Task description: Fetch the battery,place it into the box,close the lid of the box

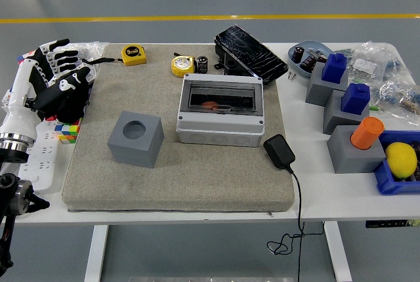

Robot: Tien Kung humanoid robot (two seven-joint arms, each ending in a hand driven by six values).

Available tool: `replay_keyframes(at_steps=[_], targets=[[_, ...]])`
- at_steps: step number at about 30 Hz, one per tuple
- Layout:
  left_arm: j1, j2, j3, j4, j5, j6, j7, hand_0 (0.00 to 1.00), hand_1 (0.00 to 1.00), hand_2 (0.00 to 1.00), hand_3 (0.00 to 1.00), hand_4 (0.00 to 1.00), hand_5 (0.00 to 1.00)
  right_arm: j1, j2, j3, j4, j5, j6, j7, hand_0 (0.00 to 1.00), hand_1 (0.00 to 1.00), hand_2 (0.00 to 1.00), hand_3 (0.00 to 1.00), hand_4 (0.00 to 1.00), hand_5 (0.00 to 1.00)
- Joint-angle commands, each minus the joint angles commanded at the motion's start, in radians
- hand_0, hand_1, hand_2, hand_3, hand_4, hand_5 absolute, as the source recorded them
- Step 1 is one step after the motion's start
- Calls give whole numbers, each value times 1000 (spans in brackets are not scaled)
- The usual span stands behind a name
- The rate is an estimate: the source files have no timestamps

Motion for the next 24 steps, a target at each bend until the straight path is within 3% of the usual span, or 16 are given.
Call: replay_keyframes(at_steps=[24], targets=[[19, 3, -17, -15, 12, -7, 17, 609, 654, 642, 747, 998, 334, -10, 7, 1, 0, 3, 1, 6, 769, 721, 730, 735, 998, 709]])
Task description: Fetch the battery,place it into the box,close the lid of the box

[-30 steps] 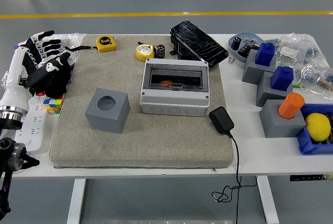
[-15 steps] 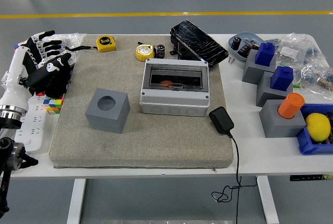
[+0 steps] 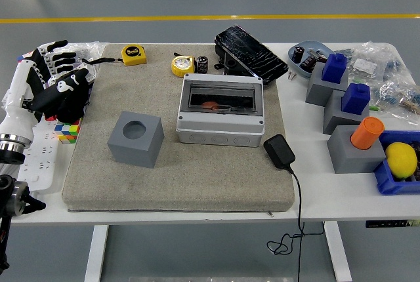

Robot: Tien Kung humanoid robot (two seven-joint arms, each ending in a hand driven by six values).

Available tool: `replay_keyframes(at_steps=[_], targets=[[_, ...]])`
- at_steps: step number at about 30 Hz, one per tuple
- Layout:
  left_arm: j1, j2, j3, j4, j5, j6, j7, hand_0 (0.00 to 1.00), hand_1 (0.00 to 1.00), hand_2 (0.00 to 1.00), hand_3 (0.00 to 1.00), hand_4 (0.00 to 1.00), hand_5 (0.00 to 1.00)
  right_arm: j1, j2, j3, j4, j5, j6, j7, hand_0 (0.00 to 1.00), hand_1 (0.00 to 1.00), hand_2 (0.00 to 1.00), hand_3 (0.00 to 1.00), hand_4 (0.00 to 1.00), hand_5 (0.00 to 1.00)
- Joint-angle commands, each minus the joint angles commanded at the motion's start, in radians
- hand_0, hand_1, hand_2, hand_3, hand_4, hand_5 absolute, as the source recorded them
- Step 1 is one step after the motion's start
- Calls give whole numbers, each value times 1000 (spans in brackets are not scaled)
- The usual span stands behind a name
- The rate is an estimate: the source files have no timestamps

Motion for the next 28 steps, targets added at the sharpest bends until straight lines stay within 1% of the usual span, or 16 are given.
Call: replay_keyframes(at_steps=[4, 10, 15, 22, 28], targets=[[16, -5, -12, -8, 0, -1, 2, 609, 654, 642, 747, 998, 334, -6, 7, 17, 0, -8, -2, 1, 769, 721, 730, 735, 998, 709], [34, -1, -11, -14, 1, -2, 7, 611, 652, 642, 747, 998, 336, -10, 15, 39, 0, -16, -6, 0, 768, 721, 729, 733, 998, 709], [54, 7, -2, -12, 4, -6, 11, 609, 649, 637, 747, 998, 333, -17, 23, 48, 0, -18, -8, -1, 769, 721, 730, 734, 998, 709], [84, 18, 17, -2, 12, -13, 20, 610, 649, 634, 747, 998, 333, -49, 30, 74, 0, -25, -14, 2, 769, 721, 730, 733, 998, 708], [96, 13, 29, -2, 19, -18, 27, 608, 648, 629, 748, 998, 333, -73, 36, 120, 0, -63, -18, -10, 768, 722, 730, 734, 998, 709]])
